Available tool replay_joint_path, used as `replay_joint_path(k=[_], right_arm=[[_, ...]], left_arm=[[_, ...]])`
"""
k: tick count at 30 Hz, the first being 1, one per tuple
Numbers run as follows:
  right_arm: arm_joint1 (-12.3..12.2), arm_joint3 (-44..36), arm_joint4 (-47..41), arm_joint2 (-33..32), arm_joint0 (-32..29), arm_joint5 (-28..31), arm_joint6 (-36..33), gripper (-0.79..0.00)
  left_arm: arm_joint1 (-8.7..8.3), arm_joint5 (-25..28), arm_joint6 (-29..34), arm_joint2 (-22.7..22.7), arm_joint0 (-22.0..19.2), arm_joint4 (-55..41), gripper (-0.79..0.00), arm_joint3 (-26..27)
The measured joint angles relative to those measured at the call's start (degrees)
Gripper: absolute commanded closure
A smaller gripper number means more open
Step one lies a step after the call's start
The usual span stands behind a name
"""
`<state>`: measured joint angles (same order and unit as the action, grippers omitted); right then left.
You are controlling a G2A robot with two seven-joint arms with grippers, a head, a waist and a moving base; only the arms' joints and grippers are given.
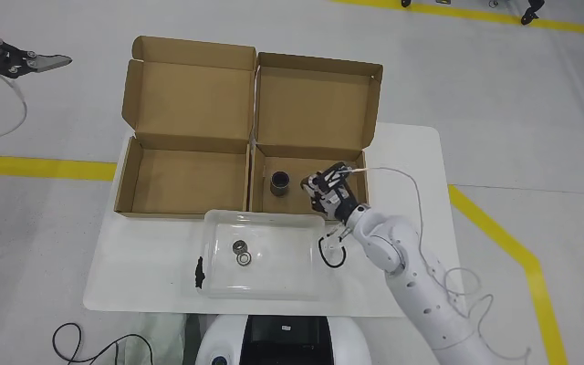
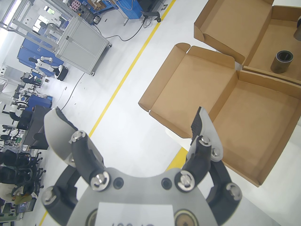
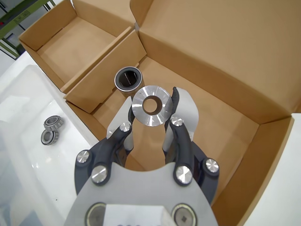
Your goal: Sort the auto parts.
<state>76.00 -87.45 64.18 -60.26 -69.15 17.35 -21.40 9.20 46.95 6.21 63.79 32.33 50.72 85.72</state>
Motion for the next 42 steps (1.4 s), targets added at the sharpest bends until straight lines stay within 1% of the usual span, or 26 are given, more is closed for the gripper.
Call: replay_joint_path(k=[11,19,20,22,23,27,30,31,35,37,42], right_arm=[[1.4,8.8,-2.0,3.7,6.3,-1.4,-2.7,0.000],[2.6,13.7,-3.5,6.3,9.5,-2.3,-1.0,0.000],[2.8,14.3,-3.7,6.6,9.9,-2.4,-0.8,-0.012],[3.0,15.1,-3.9,6.9,10.4,-2.8,-0.7,-0.117],[3.1,15.5,-3.9,7.1,10.6,-3.2,-0.6,-0.139],[3.3,16.3,-3.7,7.3,10.8,-4.1,-0.1,-0.166],[3.3,16.2,-3.3,7.3,10.6,-4.4,0.4,-0.203],[3.3,16.1,-3.1,7.2,10.5,-4.4,0.5,-0.234],[3.1,14.8,-1.8,6.8,10.1,-4.1,1.1,-0.259],[3.0,14.0,-1.4,6.4,9.9,-4.1,0.7,-0.286],[2.7,11.7,-0.4,5.7,9.0,-4.0,-0.1,-0.280]], left_arm=[[0.00,0.0,0.0,0.0,0.0,0.0,-0.785,0.0],[0.00,0.0,0.0,0.0,0.0,0.0,-0.785,0.0],[0.00,0.0,0.0,0.0,0.0,0.0,-0.785,0.0],[0.00,0.0,0.0,0.0,0.0,0.0,-0.785,0.0],[0.00,0.0,0.0,0.0,0.0,0.0,-0.785,0.0],[0.00,0.0,0.0,0.0,0.0,0.0,-0.785,0.0],[0.00,0.0,0.0,0.0,0.0,0.0,-0.785,0.0],[0.00,0.0,0.0,0.0,0.0,0.0,-0.785,0.0],[0.00,0.0,0.0,0.0,0.0,0.0,-0.785,0.0],[0.00,0.0,0.0,0.0,0.0,0.0,-0.785,0.0],[0.00,0.0,0.0,0.0,0.0,0.0,-0.785,0.0]])
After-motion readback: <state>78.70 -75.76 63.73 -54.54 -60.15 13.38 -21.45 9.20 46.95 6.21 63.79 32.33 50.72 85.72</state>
